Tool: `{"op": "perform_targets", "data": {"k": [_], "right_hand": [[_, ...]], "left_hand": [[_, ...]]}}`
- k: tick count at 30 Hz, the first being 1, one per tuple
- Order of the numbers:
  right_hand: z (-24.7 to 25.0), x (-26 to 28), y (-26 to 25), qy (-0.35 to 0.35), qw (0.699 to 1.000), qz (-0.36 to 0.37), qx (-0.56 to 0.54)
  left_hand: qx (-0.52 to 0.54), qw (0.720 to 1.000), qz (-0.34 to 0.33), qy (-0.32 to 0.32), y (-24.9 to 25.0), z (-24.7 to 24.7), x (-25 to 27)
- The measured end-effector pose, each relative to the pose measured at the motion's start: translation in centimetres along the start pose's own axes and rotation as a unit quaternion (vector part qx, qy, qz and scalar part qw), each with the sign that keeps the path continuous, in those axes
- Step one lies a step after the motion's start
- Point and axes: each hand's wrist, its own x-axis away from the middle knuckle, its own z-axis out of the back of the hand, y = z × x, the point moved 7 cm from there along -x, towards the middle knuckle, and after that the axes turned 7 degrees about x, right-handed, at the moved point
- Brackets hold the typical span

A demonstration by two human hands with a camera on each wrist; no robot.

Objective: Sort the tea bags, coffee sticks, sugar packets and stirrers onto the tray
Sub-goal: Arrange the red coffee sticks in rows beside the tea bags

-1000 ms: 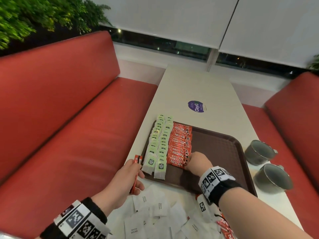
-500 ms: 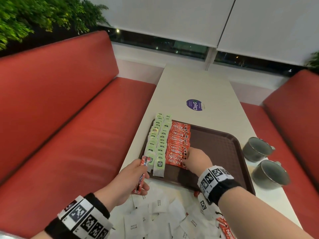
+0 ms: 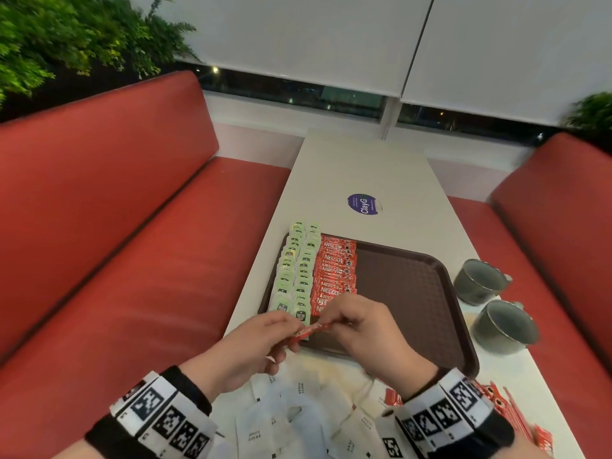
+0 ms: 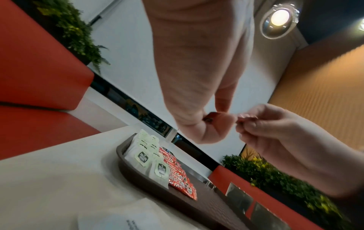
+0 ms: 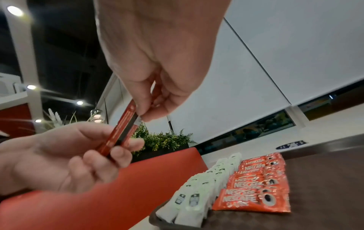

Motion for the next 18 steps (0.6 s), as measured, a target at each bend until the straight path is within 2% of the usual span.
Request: {"op": "perform_targets", "data": {"k": [2, 3, 5, 8, 13, 16, 18], "right_hand": [[0.6, 1.2, 0.2, 0.019, 0.999, 0.033, 0.009], [0.8, 1.6, 0.5, 0.022, 0.999, 0.025, 0.000], [1.1, 2.1, 1.6, 0.027, 0.998, -0.038, -0.049], [1.1, 2.6, 2.5, 0.019, 0.970, -0.157, -0.186], [0.2, 2.5, 3.2, -0.006, 0.958, -0.213, -0.194], [-0.6, 2.4, 4.2, -0.028, 0.928, -0.270, -0.254], [-1.2, 1.9, 4.1, -0.046, 0.913, -0.281, -0.293]], "left_hand": [[0.028, 0.999, -0.021, -0.009, 0.7, 0.2, 0.1], [0.025, 0.999, -0.043, -0.004, 1.1, 0.3, 0.1], [-0.011, 0.995, -0.093, 0.020, 2.0, 0.4, 0.2], [-0.076, 0.985, -0.147, 0.053, 2.9, -0.1, 0.3], [-0.080, 0.977, -0.177, 0.087, 2.9, -0.3, 0.0], [-0.035, 0.975, -0.182, 0.122, 2.7, 0.3, -0.3], [0.022, 0.976, -0.175, 0.129, 2.6, 0.4, -0.5]]}}
